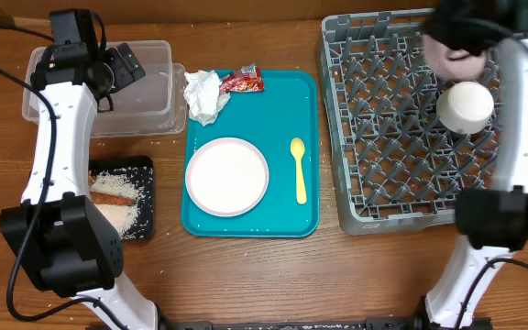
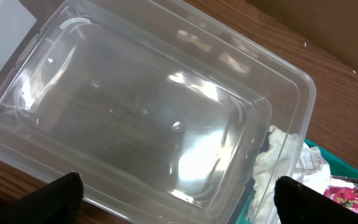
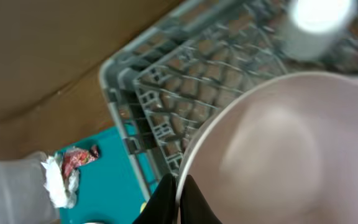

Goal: Sort waste into correct bins and load items into the dishwasher
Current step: 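Carry the pink bowl into the dish rack and release it, then reach the right gripper back to the yellow spoon on the teal tray, then grasp the yellow spoon and carry it right into the dish rack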

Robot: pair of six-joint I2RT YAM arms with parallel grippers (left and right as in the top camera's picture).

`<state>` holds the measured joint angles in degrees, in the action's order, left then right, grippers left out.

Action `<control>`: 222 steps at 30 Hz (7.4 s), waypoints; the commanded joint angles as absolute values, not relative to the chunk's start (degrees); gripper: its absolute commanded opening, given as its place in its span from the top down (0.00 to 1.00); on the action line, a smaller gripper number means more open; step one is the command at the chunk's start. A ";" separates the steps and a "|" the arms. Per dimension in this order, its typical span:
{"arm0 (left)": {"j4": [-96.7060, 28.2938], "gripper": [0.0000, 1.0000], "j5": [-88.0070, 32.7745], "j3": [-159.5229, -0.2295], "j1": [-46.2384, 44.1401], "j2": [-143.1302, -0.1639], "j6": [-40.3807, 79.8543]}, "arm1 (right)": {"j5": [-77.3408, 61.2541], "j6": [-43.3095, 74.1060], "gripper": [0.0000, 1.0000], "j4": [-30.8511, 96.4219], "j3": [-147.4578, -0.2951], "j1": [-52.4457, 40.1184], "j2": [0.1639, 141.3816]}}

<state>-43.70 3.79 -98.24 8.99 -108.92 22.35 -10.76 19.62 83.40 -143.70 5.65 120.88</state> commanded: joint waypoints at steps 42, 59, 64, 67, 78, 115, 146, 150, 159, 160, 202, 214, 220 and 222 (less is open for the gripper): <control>-43.46 0.00 3.75 -98.96 8.97 -108.75 22.74 | -68.03 -13.69 0.86 88.92 -99.46 45.01 120.97; -43.46 0.00 3.77 -98.96 8.97 -108.75 22.74 | -28.93 12.51 0.62 92.53 -131.81 45.63 120.95; -43.46 0.00 3.75 -98.96 8.97 -108.75 22.74 | -20.67 15.77 0.62 93.80 -133.95 38.02 120.75; -43.46 0.00 3.75 -98.96 8.97 -108.75 22.74 | -6.02 21.56 0.74 96.73 -132.97 30.76 120.77; -43.46 0.00 3.75 -98.96 8.97 -108.75 22.74 | 4.05 27.05 0.96 96.82 -115.72 27.51 120.77; -43.46 0.00 3.75 -98.96 8.97 -108.75 22.74 | -6.66 22.85 0.95 96.77 -120.88 26.70 112.09; -43.46 0.00 3.77 -98.96 8.97 -108.75 22.74 | -5.91 22.85 0.65 76.90 -113.56 -28.01 125.73; -43.46 0.00 3.75 -98.96 8.97 -108.75 22.74 | -4.08 24.71 0.60 76.47 -113.56 -28.01 130.23; -43.46 0.00 3.75 -98.96 8.86 -108.75 22.76 | -3.27 24.73 0.44 73.10 -113.56 -27.94 133.16; -43.46 0.00 3.77 -98.96 8.88 -108.75 22.74 | -2.55 24.71 0.42 72.82 -113.38 -27.90 133.19; -43.46 0.00 3.77 -98.96 8.56 -108.75 22.76 | 0.99 17.43 0.83 80.75 -136.62 -19.66 133.21; -43.46 0.00 3.77 -98.96 8.56 -108.75 22.74 | -9.26 -0.49 0.79 72.93 -146.21 -4.25 133.21; -43.46 0.00 3.77 -98.96 8.56 -108.75 22.74 | -14.41 0.23 0.72 68.64 -146.21 -4.93 133.21; -43.46 0.00 3.77 -98.96 8.56 -108.75 22.74 | -14.41 0.21 0.70 68.23 -146.19 -5.23 133.23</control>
